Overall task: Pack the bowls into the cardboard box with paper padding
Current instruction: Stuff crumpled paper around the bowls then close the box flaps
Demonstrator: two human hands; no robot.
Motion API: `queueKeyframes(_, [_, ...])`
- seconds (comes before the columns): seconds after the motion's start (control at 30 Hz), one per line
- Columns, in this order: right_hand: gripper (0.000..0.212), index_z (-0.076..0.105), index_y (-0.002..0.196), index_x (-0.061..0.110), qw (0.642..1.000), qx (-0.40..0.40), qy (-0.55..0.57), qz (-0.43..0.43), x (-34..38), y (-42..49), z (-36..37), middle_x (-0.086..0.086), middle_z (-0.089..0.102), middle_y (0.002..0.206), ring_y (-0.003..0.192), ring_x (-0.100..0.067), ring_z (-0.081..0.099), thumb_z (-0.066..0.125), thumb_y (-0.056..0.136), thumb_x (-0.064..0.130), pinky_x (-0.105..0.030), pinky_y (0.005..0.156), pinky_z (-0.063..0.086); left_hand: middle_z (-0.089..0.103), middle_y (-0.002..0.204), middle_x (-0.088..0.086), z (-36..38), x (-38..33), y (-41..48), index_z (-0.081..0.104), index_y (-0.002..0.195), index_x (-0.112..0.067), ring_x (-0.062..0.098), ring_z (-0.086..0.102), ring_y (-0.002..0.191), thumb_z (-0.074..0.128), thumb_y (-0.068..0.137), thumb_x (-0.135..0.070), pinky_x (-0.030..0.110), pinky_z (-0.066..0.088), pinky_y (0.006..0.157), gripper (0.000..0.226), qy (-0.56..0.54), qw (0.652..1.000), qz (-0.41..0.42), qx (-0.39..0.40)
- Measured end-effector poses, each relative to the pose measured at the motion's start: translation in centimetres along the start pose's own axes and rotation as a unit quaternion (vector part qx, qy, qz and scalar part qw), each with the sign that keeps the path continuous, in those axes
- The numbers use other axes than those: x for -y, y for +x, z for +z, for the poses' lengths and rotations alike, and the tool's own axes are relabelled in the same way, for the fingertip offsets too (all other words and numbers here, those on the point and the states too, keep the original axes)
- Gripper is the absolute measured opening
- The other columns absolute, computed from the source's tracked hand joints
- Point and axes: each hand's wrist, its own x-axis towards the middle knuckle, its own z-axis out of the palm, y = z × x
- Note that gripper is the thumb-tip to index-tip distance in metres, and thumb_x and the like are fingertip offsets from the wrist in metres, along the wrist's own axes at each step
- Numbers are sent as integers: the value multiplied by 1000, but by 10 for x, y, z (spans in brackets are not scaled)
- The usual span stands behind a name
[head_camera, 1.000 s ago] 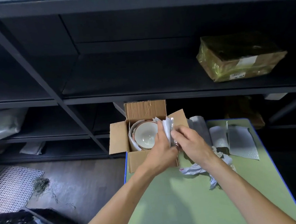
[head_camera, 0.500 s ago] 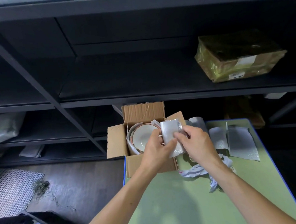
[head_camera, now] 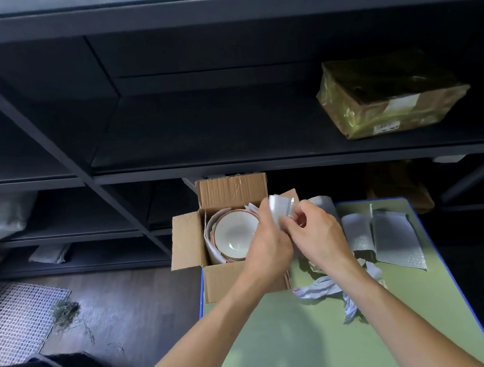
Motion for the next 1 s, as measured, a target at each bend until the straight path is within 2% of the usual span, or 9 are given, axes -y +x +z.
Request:
queueKeyframes(0.07, [14,55,82,27,1000,2,21,-5,3,2,0,10,66,83,82,-16,62,57,94,34,-29,69,44,35,153,16,2,-4,3,-6,155,-16,30,51,127,49,95,-18,32,46,97,82,12,999,9,37])
queueKeyframes(0.17, [17,61,89,29,993,42,106,-14,8,5,-8,14,69,84,82,-2,63,57,95,45,-22,70,46,2,164,15,-1,-4,13,-15,155,-21,20,0,153,53,92,-22,30,16,119,93,-8,996,39,74])
queueKeyframes(0.27, [21,61,98,30,991,52,118,-21,10,11,-11,13,69,91,87,0,64,63,90,49,-22,76,51,35,153,8,-5,2,25,-4,148,-37,19,28,146,67,85,-23,43,29,119,96,-34,992,63,101])
queueKeyframes(0.37, [13,57,104,27,997,34,70,-5,12,22,-12,10,66,94,87,-11,64,56,93,34,-32,76,52,57,125,-8,-19,5,30,0,146,-30,-2,61,106,73,83,-19,16,51,85,97,-75,983,43,162])
queueKeyframes(0.43, [14,54,105,26,999,24,40,5,11,27,-15,7,64,91,86,-19,62,49,92,28,-37,74,51,60,116,-14,-31,7,30,1,151,-36,1,63,90,69,82,-22,19,52,74,98,-62,981,51,178])
queueKeyframes(0.53, [21,56,111,21,999,-15,-28,-15,10,33,-20,0,63,94,87,-24,58,47,92,19,-38,73,48,60,122,-10,-44,23,42,36,144,-28,16,59,109,49,88,-5,31,49,92,61,61,989,99,95])
queueKeyframes(0.63, [28,61,121,18,993,-50,-94,-58,8,35,-18,-4,66,107,97,-26,59,51,95,20,-39,82,49,59,132,1,-53,48,67,57,134,-21,25,54,119,44,91,-5,39,42,103,47,237,959,153,35])
queueKeyframes(0.8, [34,60,128,18,985,-39,-134,-97,4,32,-4,-6,62,114,103,-29,59,62,94,24,-40,84,47,58,129,-3,-48,68,88,59,124,-24,27,56,112,56,90,-23,43,45,95,33,364,903,209,93])
queueKeyframes(1.0, [33,59,117,18,966,-45,-209,-143,7,38,6,0,62,101,94,-24,54,56,87,4,-41,74,49,67,111,-3,-48,77,97,69,105,-27,26,62,101,55,92,-19,38,49,81,21,367,887,275,63])
